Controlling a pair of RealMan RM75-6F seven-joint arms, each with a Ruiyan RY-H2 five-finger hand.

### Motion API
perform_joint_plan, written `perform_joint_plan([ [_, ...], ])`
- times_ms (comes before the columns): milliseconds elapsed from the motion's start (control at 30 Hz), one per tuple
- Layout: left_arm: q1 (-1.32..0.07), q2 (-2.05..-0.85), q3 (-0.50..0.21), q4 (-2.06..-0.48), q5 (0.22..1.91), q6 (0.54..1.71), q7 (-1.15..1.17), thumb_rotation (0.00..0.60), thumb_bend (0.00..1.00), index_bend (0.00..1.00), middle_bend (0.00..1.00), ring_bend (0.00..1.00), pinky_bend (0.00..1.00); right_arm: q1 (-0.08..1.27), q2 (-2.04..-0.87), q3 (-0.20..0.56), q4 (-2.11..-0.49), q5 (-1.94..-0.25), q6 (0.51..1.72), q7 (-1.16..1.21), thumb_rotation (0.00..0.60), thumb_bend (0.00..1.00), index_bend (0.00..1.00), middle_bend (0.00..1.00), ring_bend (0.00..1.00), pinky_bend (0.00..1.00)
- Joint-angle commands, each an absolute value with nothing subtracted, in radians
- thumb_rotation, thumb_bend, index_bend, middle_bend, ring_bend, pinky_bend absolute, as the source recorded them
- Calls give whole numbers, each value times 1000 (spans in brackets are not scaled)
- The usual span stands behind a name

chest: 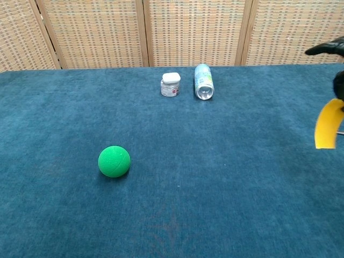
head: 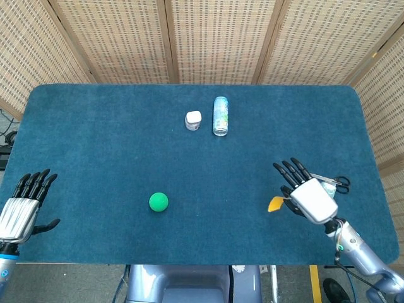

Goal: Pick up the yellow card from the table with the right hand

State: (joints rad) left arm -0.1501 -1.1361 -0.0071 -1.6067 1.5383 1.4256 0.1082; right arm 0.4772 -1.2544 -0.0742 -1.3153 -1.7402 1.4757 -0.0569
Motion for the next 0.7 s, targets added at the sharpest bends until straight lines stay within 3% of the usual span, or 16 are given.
perform_joint_plan([
  [33, -151, -1135, -7, -1608, 1536, 1421, 108, 600, 6, 22, 0, 0, 0, 453, -1241, -50, -1312, -1705, 1492, -53, 600, 292, 262, 8, 0, 4],
  [100, -152, -1133, -8, -1610, 1532, 1417, 106, 600, 6, 22, 0, 0, 0, 432, -1227, -32, -1322, -1663, 1498, -34, 600, 107, 124, 0, 0, 4],
  [167, -152, -1131, -8, -1611, 1529, 1415, 102, 600, 5, 22, 0, 0, 0, 409, -1211, -19, -1338, -1620, 1500, -12, 600, 13, 30, 0, 0, 4],
  [400, -148, -1125, -8, -1611, 1524, 1417, 86, 600, 4, 21, 0, 0, 0, 322, -1151, -10, -1464, -1452, 1434, 115, 600, 0, 0, 0, 0, 4],
  [700, -140, -1127, -3, -1604, 1540, 1437, 83, 600, 6, 21, 0, 0, 0, 237, -1150, -19, -1557, -1414, 1455, 177, 600, 0, 0, 0, 0, 4],
])
